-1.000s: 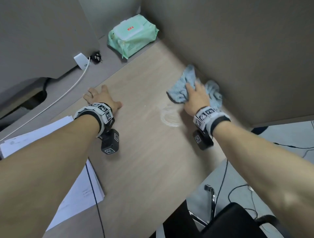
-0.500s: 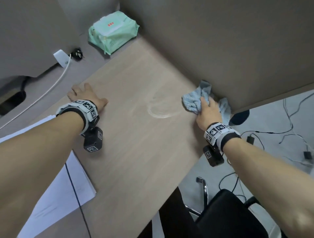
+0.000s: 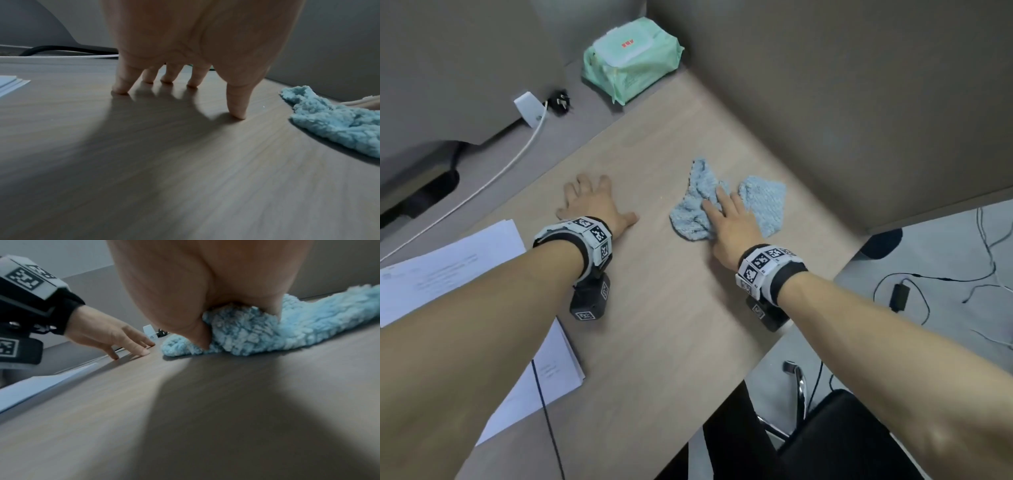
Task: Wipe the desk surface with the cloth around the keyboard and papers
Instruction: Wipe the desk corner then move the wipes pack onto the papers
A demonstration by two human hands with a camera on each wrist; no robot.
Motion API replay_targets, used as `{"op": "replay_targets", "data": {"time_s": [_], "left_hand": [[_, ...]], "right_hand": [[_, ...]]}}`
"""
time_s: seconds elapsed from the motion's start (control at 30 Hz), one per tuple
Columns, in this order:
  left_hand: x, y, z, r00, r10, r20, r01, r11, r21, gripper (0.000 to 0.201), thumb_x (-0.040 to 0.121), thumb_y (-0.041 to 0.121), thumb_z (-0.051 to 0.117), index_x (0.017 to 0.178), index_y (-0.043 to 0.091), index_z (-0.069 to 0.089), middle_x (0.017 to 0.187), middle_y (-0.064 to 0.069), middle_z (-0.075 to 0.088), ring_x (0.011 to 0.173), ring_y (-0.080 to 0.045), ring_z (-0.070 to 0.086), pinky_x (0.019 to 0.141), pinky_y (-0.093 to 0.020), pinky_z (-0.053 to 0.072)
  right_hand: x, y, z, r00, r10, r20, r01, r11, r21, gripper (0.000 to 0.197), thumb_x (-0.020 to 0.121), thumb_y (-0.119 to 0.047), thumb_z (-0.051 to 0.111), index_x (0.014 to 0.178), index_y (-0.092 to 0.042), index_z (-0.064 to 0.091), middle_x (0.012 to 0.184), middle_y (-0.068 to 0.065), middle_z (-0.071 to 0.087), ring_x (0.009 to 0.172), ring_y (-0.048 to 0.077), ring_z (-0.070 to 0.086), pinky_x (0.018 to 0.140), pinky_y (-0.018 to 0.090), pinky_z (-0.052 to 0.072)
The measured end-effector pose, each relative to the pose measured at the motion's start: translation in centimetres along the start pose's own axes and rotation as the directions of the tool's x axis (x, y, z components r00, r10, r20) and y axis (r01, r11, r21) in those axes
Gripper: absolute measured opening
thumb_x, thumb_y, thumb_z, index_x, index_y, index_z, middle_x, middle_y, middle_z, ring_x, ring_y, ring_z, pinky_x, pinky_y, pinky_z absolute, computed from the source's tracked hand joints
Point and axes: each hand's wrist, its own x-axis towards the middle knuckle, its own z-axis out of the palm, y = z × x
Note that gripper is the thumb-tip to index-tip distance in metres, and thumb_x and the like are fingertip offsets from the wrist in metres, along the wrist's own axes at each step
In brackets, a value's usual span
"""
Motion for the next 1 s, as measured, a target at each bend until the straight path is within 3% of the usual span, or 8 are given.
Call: {"op": "replay_targets", "data": {"time_s": [0.13, 0.33, 0.47, 0.53, 0.63, 0.77, 0.93, 1.0], "left_hand": [[-0.4, 0.3, -0.1, 1.0, -0.005, 0.006, 0.005, 1.0, -0.009, 0.099, 0.073, 0.066, 0.066, 0.151, 0.03, 0.017, 0.163, -0.004, 0.003, 0.148, -0.033, 0.005, 0.109, -0.061, 0.029], [-0.6, 0.2, -0.4, 1.0, -0.006, 0.014, 0.007, 1.0, -0.023, 0.096, 0.072, 0.066, 0.066, 0.149, 0.032, 0.019, 0.163, -0.004, 0.004, 0.148, -0.033, 0.006, 0.109, -0.06, 0.029], [-0.9, 0.2, -1.0, 0.998, -0.014, 0.062, 0.014, 1.0, -0.009, 0.097, 0.073, 0.065, 0.066, 0.151, 0.033, 0.018, 0.163, -0.004, 0.004, 0.148, -0.033, 0.008, 0.112, -0.055, 0.029], [-0.3, 0.0, -2.2, 0.993, -0.028, 0.113, 0.033, 0.998, -0.046, 0.089, 0.075, 0.062, 0.066, 0.149, 0.032, 0.027, 0.161, -0.005, 0.014, 0.144, -0.035, 0.016, 0.112, -0.051, 0.03], [0.9, -0.4, -5.2, 0.99, -0.107, 0.095, 0.13, 0.952, -0.278, 0.055, 0.08, 0.05, 0.067, 0.127, 0.023, 0.059, 0.141, -0.005, 0.048, 0.128, -0.03, 0.044, 0.104, -0.037, 0.039], [3.2, 1.0, -8.2, 0.958, -0.278, 0.072, 0.26, 0.734, -0.627, 0.04, 0.086, 0.034, 0.066, 0.121, 0.015, 0.064, 0.122, -0.004, 0.063, 0.115, -0.026, 0.057, 0.097, -0.026, 0.039], [6.6, 5.0, -11.1, 0.925, -0.261, 0.278, 0.341, 0.238, -0.91, 0.06, 0.088, 0.024, 0.065, 0.144, 0.017, 0.043, 0.132, -0.002, 0.049, 0.113, -0.024, 0.055, 0.092, -0.044, 0.055], [7.3, 6.0, -12.2, 0.914, -0.247, 0.323, 0.36, 0.12, -0.925, 0.064, 0.087, 0.017, 0.066, 0.146, 0.018, 0.039, 0.134, -0.003, 0.046, 0.119, -0.025, 0.051, 0.091, -0.045, 0.055]], "right_hand": [[1.6, 2.9, -1.0, 0.997, -0.049, -0.065, 0.049, 0.999, 0.006, 0.073, 0.082, -0.008, 0.057, 0.15, -0.022, 0.034, 0.162, 0.009, 0.018, 0.147, 0.035, 0.019, 0.109, 0.055, 0.035], [6.6, 0.6, -5.1, 0.99, 0.112, -0.083, -0.113, 0.994, -0.004, 0.053, 0.085, -0.024, 0.062, 0.136, -0.024, 0.046, 0.143, 0.011, 0.037, 0.126, 0.035, 0.036, 0.093, 0.048, 0.044], [8.5, -1.9, -7.2, 0.998, -0.039, 0.047, 0.038, 0.999, 0.031, 0.064, 0.077, -0.064, 0.062, 0.128, -0.029, 0.046, 0.124, 0.008, 0.047, 0.114, 0.033, 0.049, 0.089, 0.045, 0.047], [9.9, -2.1, -9.6, 0.996, -0.065, 0.062, 0.062, 0.997, 0.049, 0.077, 0.075, -0.078, 0.051, 0.134, -0.028, 0.043, 0.126, 0.01, 0.052, 0.114, 0.034, 0.053, 0.091, 0.045, 0.047], [13.8, -2.3, -13.6, 0.999, -0.037, 0.001, 0.036, 0.981, 0.189, 0.077, 0.085, -0.068, 0.051, 0.144, -0.019, 0.04, 0.138, 0.013, 0.052, 0.125, 0.034, 0.052, 0.1, 0.041, 0.044], [20.1, -2.6, -16.9, 0.997, 0.06, -0.05, -0.029, 0.88, 0.473, 0.069, 0.088, -0.054, 0.059, 0.14, -0.01, 0.045, 0.138, 0.014, 0.052, 0.127, 0.031, 0.05, 0.101, 0.034, 0.041], [25.2, -3.2, -18.3, 0.991, 0.103, -0.091, -0.039, 0.847, 0.53, 0.08, 0.09, -0.055, 0.057, 0.148, -0.005, 0.034, 0.149, 0.015, 0.042, 0.138, 0.029, 0.039, 0.109, 0.031, 0.032], [26.5, -3.4, -18.6, 0.993, 0.088, -0.084, -0.032, 0.854, 0.52, 0.081, 0.091, -0.054, 0.055, 0.15, -0.005, 0.03, 0.153, 0.014, 0.038, 0.141, 0.028, 0.035, 0.111, 0.031, 0.029]]}}
